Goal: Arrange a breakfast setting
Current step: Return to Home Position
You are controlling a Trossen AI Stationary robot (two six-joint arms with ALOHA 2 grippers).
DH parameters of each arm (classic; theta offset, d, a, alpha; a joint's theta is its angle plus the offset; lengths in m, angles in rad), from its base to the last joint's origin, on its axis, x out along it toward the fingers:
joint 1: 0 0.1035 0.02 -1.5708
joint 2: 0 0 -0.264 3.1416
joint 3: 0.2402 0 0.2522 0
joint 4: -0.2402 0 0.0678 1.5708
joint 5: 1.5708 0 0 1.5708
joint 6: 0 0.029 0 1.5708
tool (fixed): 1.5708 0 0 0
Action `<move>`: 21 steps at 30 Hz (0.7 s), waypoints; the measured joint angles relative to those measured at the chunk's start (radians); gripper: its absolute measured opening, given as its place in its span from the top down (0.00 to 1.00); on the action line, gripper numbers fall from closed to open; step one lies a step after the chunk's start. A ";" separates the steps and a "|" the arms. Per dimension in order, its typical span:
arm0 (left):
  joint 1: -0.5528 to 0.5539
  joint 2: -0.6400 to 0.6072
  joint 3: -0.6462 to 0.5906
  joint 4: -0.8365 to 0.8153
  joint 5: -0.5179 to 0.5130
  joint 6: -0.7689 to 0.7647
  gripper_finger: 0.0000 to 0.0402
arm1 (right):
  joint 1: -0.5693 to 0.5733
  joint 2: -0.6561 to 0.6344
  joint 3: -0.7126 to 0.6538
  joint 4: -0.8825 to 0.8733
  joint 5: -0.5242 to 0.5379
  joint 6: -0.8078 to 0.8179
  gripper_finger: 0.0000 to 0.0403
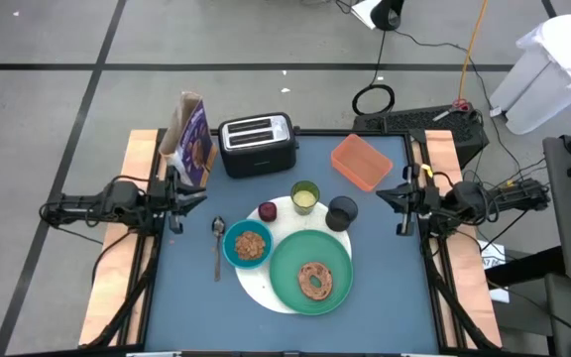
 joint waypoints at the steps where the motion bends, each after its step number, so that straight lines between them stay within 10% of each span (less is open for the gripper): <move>1: 0.000 0.000 0.000 -0.005 0.000 -0.001 0.71 | 0.000 -0.005 0.000 0.000 -0.001 -0.001 1.00; 21: -0.001 0.003 -0.177 0.260 0.011 -0.058 0.71 | 0.000 -0.010 0.000 -0.004 -0.002 -0.028 1.00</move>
